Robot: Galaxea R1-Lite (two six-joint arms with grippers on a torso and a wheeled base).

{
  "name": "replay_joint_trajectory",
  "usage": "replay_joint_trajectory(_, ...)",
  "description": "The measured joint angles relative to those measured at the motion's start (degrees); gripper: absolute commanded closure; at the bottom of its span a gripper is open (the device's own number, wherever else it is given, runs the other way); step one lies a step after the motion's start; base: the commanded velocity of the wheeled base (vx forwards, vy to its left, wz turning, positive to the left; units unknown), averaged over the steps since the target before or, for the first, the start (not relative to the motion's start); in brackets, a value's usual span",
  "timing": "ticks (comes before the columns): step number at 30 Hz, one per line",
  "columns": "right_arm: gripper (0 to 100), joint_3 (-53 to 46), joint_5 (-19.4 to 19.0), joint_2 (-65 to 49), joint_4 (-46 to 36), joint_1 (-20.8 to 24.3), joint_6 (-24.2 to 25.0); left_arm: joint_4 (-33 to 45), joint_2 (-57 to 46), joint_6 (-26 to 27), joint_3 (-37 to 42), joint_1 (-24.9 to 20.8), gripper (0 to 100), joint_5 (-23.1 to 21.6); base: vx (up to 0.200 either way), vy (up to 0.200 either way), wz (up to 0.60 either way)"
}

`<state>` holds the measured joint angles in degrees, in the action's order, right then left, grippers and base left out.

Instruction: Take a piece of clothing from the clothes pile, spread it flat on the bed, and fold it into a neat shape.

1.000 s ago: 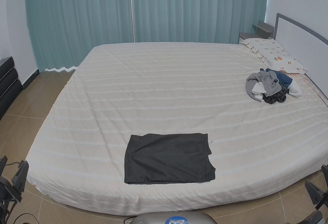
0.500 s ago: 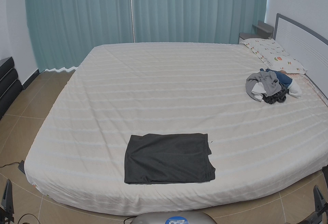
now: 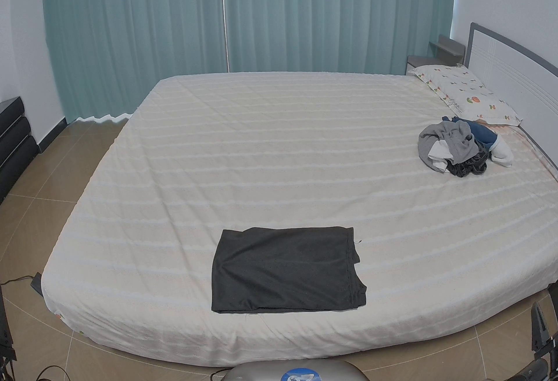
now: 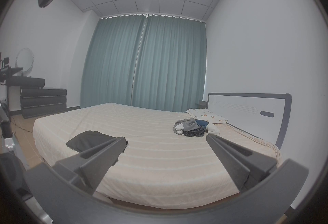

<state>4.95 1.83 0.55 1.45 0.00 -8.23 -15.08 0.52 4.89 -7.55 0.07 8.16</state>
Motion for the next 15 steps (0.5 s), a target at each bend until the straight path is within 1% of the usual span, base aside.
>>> replay_joint_trajectory(3,0,-1.62,-0.17,0.00,1.22,0.00,-0.91,-4.79,-0.01,1.05,2.69,0.00,0,-0.50,0.000,0.000,0.00)
replay_joint_trajectory(6,0,-2.72,-0.28,0.00,1.74,-0.02,-1.18,-5.34,-0.01,1.46,4.41,-0.02,0,-1.07,0.000,0.000,0.00)
replay_joint_trajectory(8,0,-3.24,-0.33,0.02,1.89,-0.02,-0.72,-3.25,-0.01,1.35,5.23,-0.05,0,-1.45,0.000,0.000,0.00)
replay_joint_trajectory(11,0,-3.69,-0.46,0.02,1.88,-0.07,1.80,3.27,-0.01,0.00,6.10,-0.02,0,-1.89,0.000,0.000,0.00)
replay_joint_trajectory(13,0,-3.83,-0.88,0.02,1.41,-0.07,4.18,7.07,-0.01,-1.37,6.31,-0.02,0,-2.13,0.000,0.000,0.00)
replay_joint_trajectory(15,0,-3.88,-1.61,0.02,-0.56,-0.13,5.55,9.97,0.00,-3.52,6.42,-0.02,0,-2.68,0.000,0.000,0.00)
